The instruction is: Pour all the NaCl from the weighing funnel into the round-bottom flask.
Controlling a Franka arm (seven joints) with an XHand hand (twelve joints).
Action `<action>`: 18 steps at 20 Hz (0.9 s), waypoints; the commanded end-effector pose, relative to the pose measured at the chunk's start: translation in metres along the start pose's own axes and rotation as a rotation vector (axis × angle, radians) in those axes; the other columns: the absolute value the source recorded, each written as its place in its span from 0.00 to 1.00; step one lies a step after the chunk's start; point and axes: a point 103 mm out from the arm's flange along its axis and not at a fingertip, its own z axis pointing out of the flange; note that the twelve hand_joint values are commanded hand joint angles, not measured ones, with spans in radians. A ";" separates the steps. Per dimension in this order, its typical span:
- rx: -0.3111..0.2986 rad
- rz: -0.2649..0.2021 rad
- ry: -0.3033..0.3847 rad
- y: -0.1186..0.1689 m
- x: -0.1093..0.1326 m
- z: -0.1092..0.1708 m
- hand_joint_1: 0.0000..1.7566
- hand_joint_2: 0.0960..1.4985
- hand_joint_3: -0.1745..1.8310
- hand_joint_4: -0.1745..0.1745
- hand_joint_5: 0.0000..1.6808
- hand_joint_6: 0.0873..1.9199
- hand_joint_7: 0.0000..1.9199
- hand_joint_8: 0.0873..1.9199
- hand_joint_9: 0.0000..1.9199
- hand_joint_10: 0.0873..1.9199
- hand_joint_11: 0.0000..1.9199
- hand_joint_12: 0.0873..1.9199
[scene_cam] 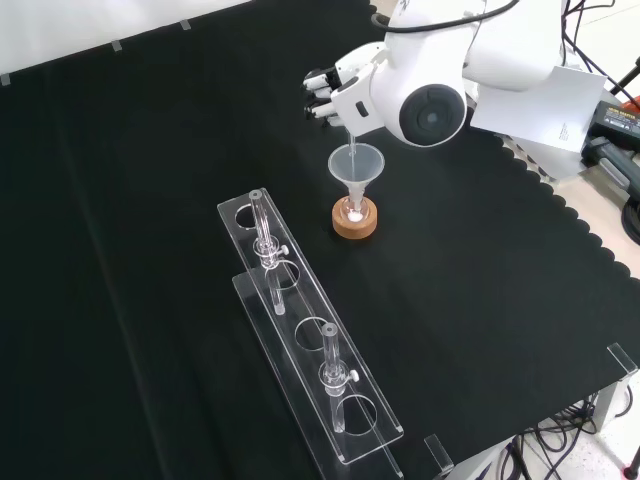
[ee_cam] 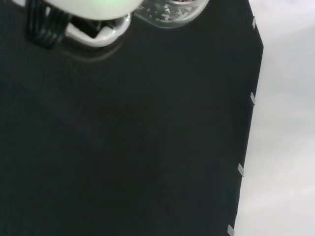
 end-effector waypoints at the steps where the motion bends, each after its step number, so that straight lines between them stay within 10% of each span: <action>1: 0.000 0.005 -0.026 0.000 0.001 -0.003 0.64 0.38 0.46 1.00 0.73 0.38 0.35 0.30 0.53 0.10 0.42 0.53; 18: -0.013 0.019 -0.123 -0.001 -0.001 -0.009 0.64 0.38 0.46 1.00 0.73 0.39 0.35 0.30 0.53 0.10 0.42 0.53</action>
